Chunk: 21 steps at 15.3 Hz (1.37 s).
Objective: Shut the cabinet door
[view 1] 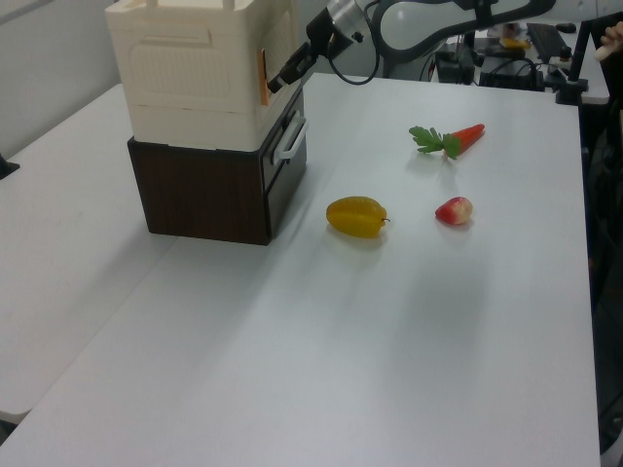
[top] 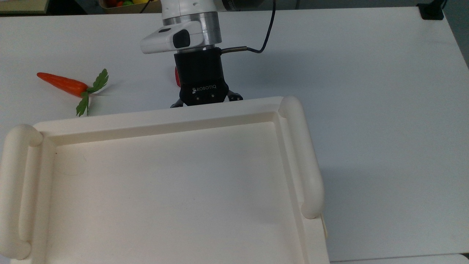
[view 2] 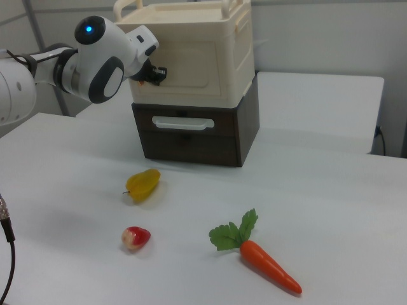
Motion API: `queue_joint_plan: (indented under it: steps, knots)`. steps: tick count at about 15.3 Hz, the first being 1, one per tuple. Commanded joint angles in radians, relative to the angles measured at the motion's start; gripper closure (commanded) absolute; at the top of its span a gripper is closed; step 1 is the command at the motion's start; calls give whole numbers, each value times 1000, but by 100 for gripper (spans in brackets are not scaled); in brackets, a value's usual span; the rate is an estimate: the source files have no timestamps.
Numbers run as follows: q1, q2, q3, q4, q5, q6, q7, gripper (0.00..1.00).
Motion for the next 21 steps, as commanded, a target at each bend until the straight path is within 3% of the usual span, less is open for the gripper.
queue_joint_plan:
  steps: [1,4,6,8,13,16,17,18,19,20,21]
  knots:
    - [19,8,-3,7,-19,26,20,97]
    - [27,-55,-9,-98,-34,15,23,98]
    - [13,-90,-17,-121,-33,-89,25,98]
    - [-11,-133,-40,-121,-33,-254,40,99]
    - [-8,-219,-201,-73,-45,-754,206,99]
    - [-7,-267,-221,-70,-154,-983,238,92]
    - [-8,-277,-221,-70,-171,-1022,249,79]
    - [-11,-294,-224,-70,-182,-1078,270,53]
    - [-18,-305,-226,-70,-198,-1096,276,36]
    - [-30,-316,-229,-70,-203,-1096,278,11]
    - [-34,-319,-230,-70,-208,-1100,276,0]
